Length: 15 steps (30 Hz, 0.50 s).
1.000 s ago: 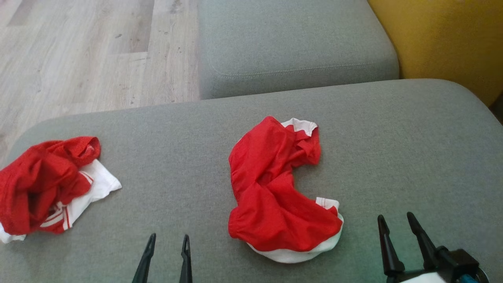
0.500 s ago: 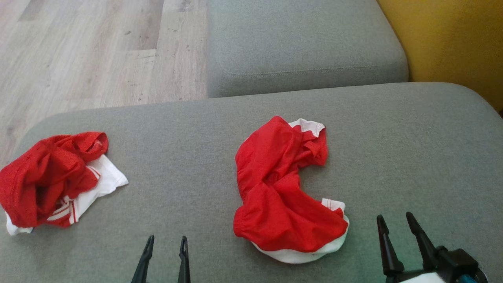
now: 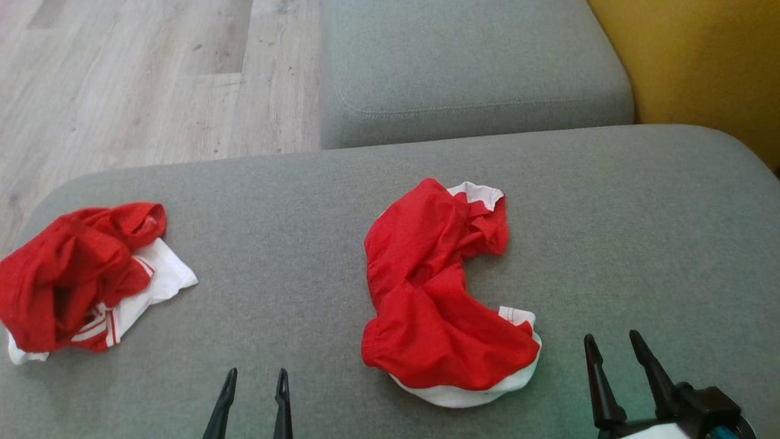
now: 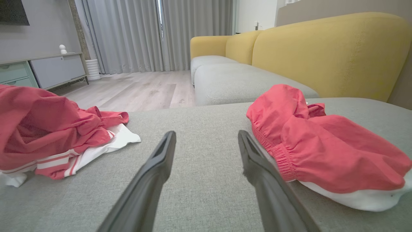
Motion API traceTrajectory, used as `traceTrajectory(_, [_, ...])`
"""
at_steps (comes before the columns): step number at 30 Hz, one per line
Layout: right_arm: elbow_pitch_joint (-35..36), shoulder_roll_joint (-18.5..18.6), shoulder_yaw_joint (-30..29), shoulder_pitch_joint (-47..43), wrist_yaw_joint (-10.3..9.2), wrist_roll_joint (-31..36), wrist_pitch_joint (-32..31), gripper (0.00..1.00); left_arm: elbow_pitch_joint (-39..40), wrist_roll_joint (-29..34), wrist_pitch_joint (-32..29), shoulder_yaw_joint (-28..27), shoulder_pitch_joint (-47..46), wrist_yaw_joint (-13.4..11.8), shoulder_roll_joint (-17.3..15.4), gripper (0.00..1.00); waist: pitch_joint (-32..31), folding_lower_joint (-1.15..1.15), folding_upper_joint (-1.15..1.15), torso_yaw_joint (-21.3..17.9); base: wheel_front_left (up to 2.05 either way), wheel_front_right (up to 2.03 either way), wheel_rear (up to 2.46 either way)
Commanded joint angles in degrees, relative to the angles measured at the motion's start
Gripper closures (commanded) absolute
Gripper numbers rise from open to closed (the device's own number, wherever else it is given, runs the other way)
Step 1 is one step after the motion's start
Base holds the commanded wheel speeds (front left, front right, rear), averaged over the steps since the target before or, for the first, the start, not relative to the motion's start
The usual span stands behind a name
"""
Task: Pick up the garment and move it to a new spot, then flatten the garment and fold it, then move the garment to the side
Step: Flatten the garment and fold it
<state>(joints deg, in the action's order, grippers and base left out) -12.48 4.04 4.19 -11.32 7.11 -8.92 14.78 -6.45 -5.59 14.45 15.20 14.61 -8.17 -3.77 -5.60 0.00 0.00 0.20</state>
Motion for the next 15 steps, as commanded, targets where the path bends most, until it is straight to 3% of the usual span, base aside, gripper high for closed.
traceTrajectory(1, [1.62, 0.28, 1.33, 1.62, 0.37, 0.29, 0.22, 0.0, 1.56, -0.44, 0.54, -1.78, -1.72, 0.32, 0.81, 0.0, 0.24, 0.0, 0.0, -0.04, 0.0, 0.0, 0.0])
traceTrajectory(15, [2.35, 1.95, 3.8, 3.56, 0.37, -0.35, 0.22, 0.0, -8.97, -1.57, 0.55, 5.62, -12.59, 8.68, 0.88, 0.0, 5.95, 0.0, 0.0, -1.75, 0.0, 0.0, 0.0])
